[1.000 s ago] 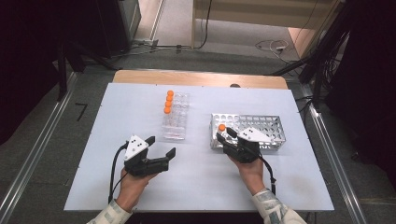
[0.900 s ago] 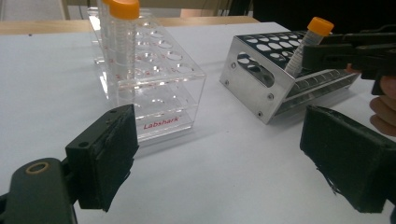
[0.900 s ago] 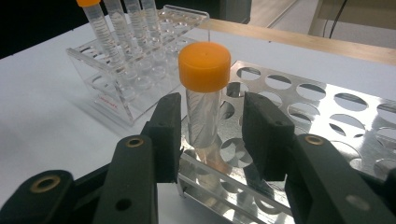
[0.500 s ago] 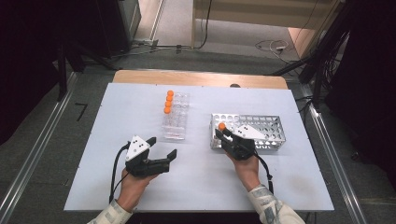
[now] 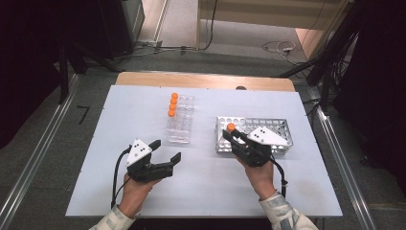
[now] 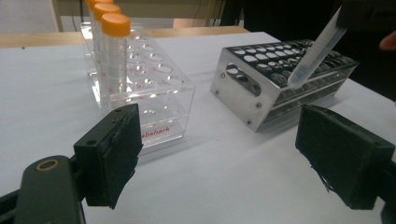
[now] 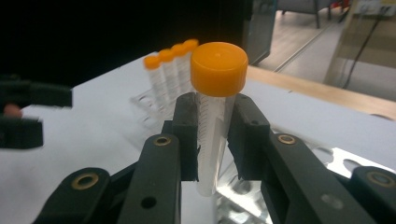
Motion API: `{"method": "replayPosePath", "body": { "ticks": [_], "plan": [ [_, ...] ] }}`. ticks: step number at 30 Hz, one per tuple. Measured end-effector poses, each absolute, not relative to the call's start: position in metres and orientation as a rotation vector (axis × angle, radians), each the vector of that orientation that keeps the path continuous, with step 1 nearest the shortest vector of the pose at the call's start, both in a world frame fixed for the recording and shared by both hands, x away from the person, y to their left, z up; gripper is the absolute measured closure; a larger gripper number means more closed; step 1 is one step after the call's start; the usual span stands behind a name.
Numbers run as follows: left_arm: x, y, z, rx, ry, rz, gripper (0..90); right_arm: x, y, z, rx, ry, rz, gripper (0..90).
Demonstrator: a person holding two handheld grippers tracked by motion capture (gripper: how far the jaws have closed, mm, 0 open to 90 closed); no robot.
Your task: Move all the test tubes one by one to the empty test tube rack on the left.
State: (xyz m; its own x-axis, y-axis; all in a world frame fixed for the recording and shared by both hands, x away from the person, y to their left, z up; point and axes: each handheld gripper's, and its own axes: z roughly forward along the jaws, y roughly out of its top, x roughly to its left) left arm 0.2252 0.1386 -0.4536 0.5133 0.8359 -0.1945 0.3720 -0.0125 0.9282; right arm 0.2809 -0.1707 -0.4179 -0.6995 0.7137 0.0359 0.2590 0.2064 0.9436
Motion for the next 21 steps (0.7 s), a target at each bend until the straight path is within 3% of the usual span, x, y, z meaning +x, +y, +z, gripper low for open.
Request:
{"method": "replayPosePath", "body": {
  "ticks": [11, 21],
  "plan": [
    [0.213, 0.122, -0.435, 1.627, 0.948, 0.465, 24.9, 0.258, -0.12, -0.446, 0.764, 2.299, 1.471, 71.7],
    [0.215, 0.109, -0.437, 1.663, 0.881, 0.409, 45.1, 0.248, -0.098, -0.457, 0.713, 2.381, 1.459, 71.7]
  ]
}}
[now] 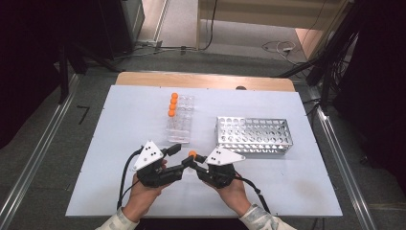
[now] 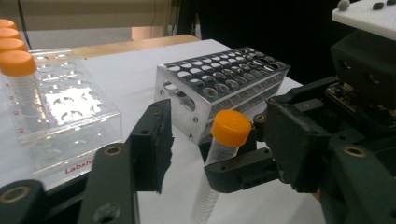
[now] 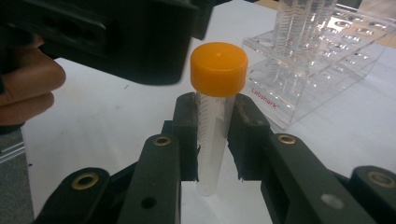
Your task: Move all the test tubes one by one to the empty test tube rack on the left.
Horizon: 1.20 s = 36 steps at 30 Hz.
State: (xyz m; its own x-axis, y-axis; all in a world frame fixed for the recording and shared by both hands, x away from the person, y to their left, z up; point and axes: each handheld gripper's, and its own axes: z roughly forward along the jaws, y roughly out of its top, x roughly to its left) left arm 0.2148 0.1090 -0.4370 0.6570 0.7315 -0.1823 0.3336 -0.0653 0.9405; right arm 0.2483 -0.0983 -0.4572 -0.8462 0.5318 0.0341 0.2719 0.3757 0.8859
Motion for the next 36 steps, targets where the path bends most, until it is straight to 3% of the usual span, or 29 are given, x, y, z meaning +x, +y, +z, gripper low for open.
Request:
{"method": "replayPosePath", "body": {
  "ticks": [8, 21, 25, 31, 36],
  "plan": [
    [0.216, 0.101, -0.442, 1.691, 0.874, 0.413, 62.0, 0.247, -0.096, -0.458, 0.708, 2.388, 1.461, 71.7],
    [0.217, 0.099, -0.443, 1.688, 0.886, 0.406, 69.4, 0.247, -0.097, -0.457, 0.717, 2.388, 1.465, 70.7],
    [0.219, 0.106, -0.437, 1.665, 0.894, 0.419, 69.7, 0.247, -0.101, -0.455, 0.71, 2.402, 1.474, 53.7],
    [0.229, 0.12, -0.428, 1.623, 0.935, 0.437, 69.7, 0.248, -0.122, -0.449, 0.758, 2.373, 1.489, 42.9],
    [0.242, 0.128, -0.419, 1.593, 0.972, 0.449, 69.7, 0.25, -0.142, -0.447, 0.811, 2.343, 1.485, 40.8]
  ]
}}
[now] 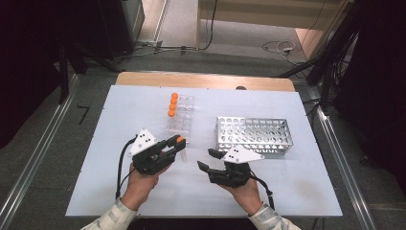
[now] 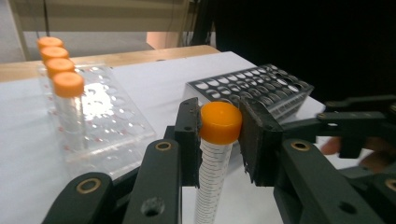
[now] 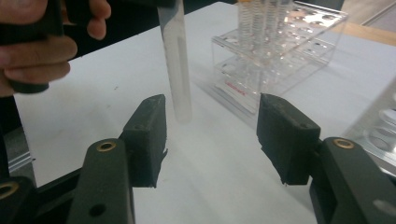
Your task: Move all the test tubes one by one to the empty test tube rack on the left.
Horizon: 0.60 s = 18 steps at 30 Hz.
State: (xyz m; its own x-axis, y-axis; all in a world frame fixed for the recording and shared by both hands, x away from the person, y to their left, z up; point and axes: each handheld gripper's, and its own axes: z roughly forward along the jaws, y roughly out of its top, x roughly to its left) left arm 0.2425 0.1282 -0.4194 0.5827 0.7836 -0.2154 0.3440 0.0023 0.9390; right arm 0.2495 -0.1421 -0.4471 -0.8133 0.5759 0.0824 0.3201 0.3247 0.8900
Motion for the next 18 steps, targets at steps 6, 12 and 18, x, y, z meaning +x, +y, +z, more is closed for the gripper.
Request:
{"method": "replayPosePath", "body": {
  "ticks": [6, 12, 18],
  "plan": [
    [0.251, 0.137, -0.407, 1.578, 0.992, 0.474, 69.7, 0.247, -0.164, -0.445, 0.861, 2.314, 1.486, 40.0],
    [0.257, 0.143, -0.403, 1.56, 1.016, 0.49, 69.7, 0.246, -0.179, -0.443, 0.885, 2.294, 1.478, 39.7],
    [0.266, 0.148, -0.395, 1.532, 1.03, 0.517, 69.7, 0.247, -0.186, -0.443, 0.9, 2.282, 1.475, 39.7]
  ]
}}
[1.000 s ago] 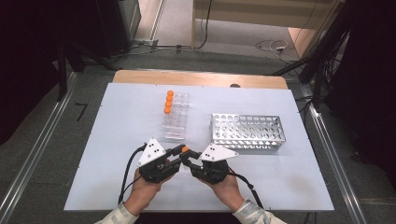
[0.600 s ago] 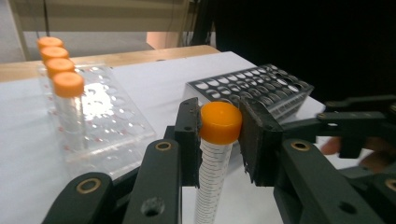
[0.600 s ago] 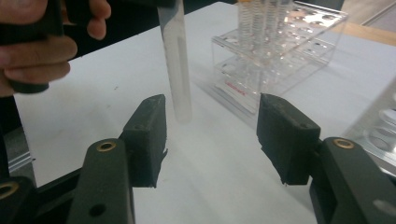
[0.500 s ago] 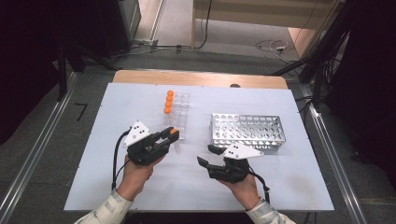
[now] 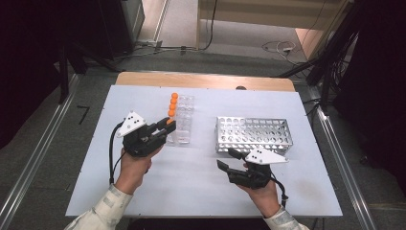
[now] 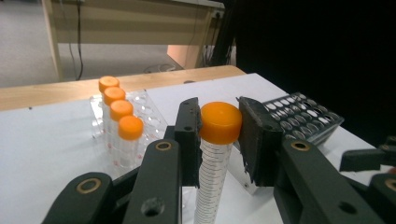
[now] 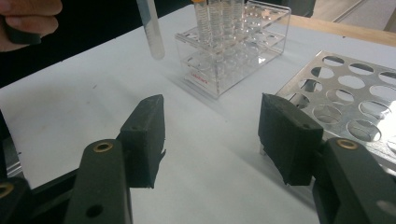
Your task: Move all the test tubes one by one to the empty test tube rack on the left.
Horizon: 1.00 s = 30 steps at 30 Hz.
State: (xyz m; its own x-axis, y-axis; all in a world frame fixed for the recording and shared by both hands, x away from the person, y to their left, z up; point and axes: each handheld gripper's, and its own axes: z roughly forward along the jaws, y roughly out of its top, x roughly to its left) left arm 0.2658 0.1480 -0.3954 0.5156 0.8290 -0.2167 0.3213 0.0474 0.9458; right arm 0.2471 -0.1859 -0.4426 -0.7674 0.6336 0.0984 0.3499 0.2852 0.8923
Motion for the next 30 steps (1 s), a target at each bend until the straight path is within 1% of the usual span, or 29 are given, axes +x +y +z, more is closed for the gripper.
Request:
{"method": "replayPosePath", "body": {
  "ticks": [11, 25, 30],
  "plan": [
    [0.287, 0.154, -0.387, 1.51, 1.077, 0.581, 69.7, 0.247, -0.188, -0.441, 0.91, 2.271, 1.485, 39.7],
    [0.303, 0.158, -0.39, 1.493, 1.117, 0.627, 69.7, 0.248, -0.188, -0.441, 0.914, 2.27, 1.482, 38.9],
    [0.308, 0.156, -0.393, 1.497, 1.116, 0.643, 69.7, 0.248, -0.188, -0.442, 0.913, 2.267, 1.48, 36.8]
  ]
}}
